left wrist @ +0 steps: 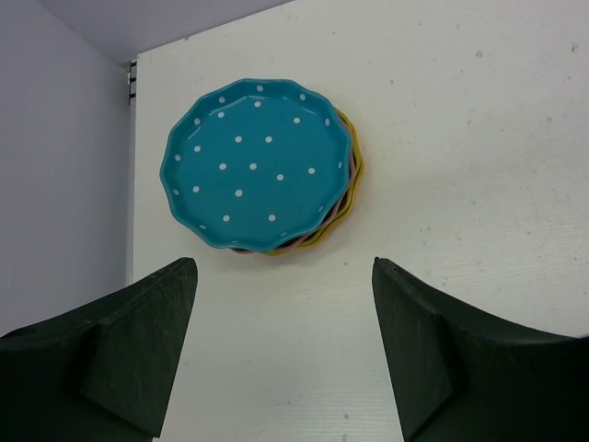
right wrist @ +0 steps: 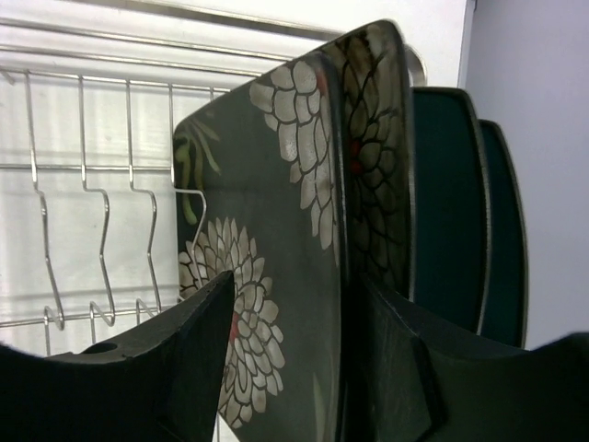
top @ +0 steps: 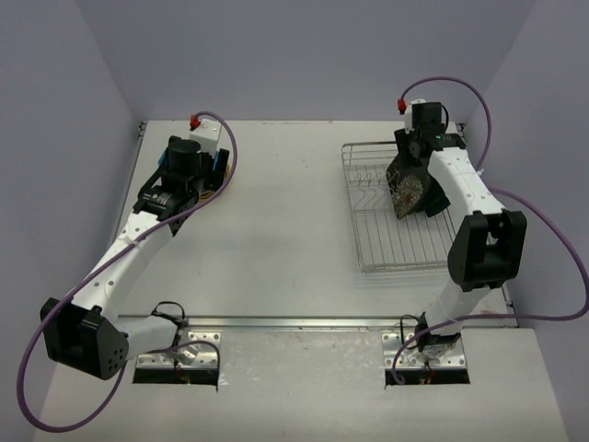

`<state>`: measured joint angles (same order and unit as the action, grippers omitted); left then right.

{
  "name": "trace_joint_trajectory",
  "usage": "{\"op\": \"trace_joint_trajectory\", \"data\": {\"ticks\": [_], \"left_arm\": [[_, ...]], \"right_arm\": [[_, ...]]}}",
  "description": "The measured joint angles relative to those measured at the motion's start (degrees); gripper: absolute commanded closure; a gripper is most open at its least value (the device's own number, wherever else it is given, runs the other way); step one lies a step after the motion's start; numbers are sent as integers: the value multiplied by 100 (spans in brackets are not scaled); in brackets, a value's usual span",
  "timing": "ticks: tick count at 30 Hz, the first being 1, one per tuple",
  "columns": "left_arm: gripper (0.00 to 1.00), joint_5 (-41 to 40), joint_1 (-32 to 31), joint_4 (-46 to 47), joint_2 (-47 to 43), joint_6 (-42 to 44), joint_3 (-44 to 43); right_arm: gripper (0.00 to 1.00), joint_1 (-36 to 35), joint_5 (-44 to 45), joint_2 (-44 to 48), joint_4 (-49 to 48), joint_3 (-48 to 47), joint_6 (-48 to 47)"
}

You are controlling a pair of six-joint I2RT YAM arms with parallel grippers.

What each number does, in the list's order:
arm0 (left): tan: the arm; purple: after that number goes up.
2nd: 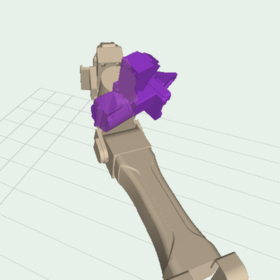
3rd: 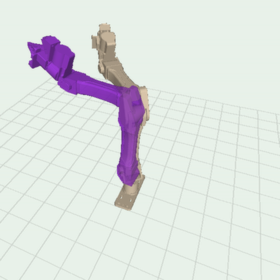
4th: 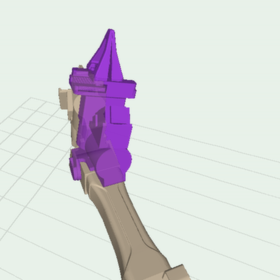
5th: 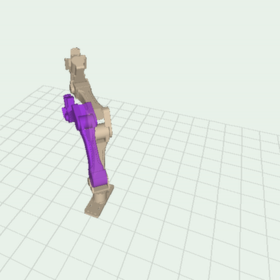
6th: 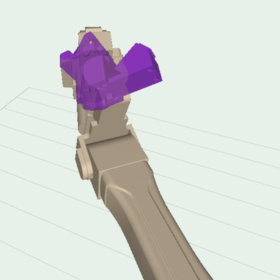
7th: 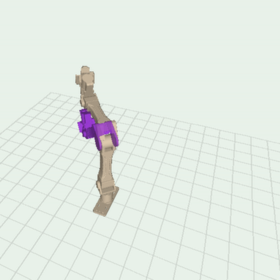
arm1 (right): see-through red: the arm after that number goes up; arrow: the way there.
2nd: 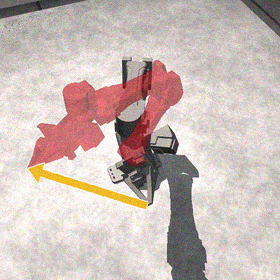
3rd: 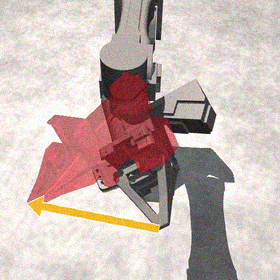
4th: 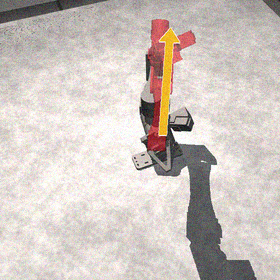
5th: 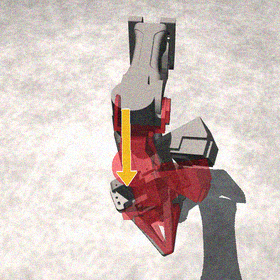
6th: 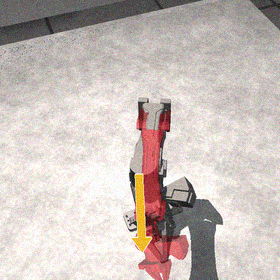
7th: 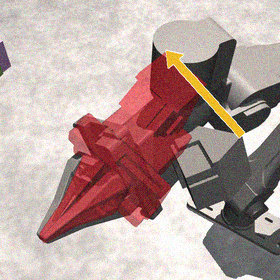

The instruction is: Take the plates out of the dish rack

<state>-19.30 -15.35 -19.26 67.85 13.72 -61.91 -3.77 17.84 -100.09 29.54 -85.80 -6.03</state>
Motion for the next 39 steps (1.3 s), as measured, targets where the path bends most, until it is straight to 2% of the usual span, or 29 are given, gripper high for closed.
{"op": "trace_joint_trajectory", "data": {"ticks": [3,6,7,9,11,14,15,17,22,30,39], "left_arm": [[25,-13,0,-3,0,0,0],[25,-20,0,-3,0,0,0],[25,-21,0,-3,0,1,0],[25,-25,0,-4,0,2,0],[24,-33,0,-4,0,3,0],[19,-44,-1,-3,1,14,0],[11,-44,-2,0,2,15,0],[1,-44,-2,-5,2,11,-1],[0,-12,-7,-43,39,-45,-62],[0,138,-7,-72,156,-173,-270],[0,200,-7,-152,257,-246,-376]], "right_arm": [[49,25,24,-193,-16,-34,-23],[63,27,78,-290,-41,-76,-37],[69,30,88,-303,-45,-88,-32],[90,48,68,-315,-47,-115,-22],[99,72,11,-316,-16,-168,17],[100,68,-38,-311,58,-262,25],[100,64,-60,-313,76,-263,12],[100,64,-108,-310,97,-270,19],[100,64,-177,-281,178,-286,3],[100,76,-234,-78,860,-585,16],[100,-90,-256,814,750,-608,-86]]}}
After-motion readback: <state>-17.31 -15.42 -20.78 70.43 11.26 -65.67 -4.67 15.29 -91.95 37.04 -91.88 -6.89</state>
